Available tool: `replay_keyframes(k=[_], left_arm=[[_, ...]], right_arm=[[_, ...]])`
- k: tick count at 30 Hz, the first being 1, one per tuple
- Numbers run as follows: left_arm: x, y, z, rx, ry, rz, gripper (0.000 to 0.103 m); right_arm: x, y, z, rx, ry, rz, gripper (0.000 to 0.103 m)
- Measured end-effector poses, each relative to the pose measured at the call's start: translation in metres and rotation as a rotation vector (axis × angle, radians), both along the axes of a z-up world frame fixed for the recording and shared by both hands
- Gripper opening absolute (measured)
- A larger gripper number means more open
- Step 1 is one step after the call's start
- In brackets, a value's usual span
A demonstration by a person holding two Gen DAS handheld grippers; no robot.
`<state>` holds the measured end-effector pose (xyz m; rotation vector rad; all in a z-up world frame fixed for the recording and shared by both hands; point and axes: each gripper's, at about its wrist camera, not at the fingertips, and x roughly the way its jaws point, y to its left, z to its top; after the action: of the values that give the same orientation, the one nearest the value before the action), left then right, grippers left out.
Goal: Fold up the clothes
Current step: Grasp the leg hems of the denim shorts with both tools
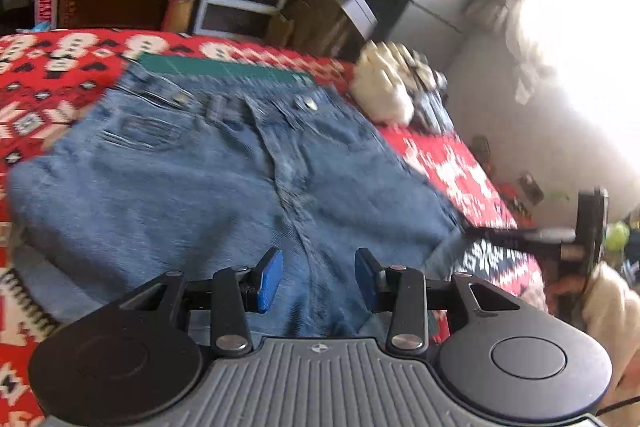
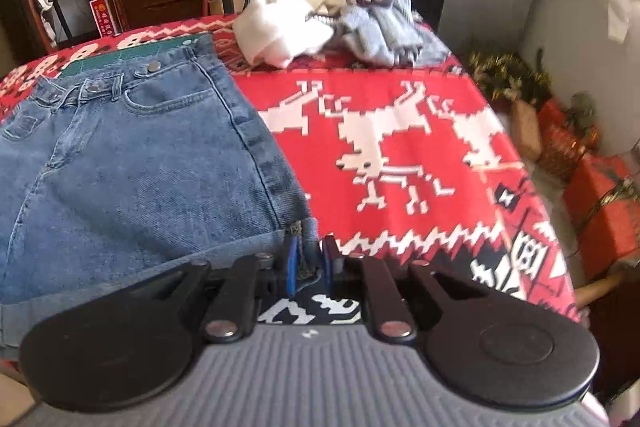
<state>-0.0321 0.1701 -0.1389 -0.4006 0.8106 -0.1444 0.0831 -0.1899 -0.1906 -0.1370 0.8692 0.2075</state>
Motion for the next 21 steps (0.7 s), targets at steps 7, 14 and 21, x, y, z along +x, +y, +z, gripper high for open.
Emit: replay_keyframes(k=[7,14,21], left_arm=[[-0.028,0.066,0.007,0.009,0.005,0.157,0.039],[-0.057,0.122,0.004,0.136,0.047,0.273,0.039],[-0.058,0.138,-0.031,0.343,0.153,0.2,0.039]], right_arm=[[-0.035,0.042,0.037,0.083,-0.062,0.182,0.028],[-0.072,0.12,0.037,0.247,0.049,0.404,0.028],[-0.097,0.167,0.026,0.246,0.136,0.5,0.028]])
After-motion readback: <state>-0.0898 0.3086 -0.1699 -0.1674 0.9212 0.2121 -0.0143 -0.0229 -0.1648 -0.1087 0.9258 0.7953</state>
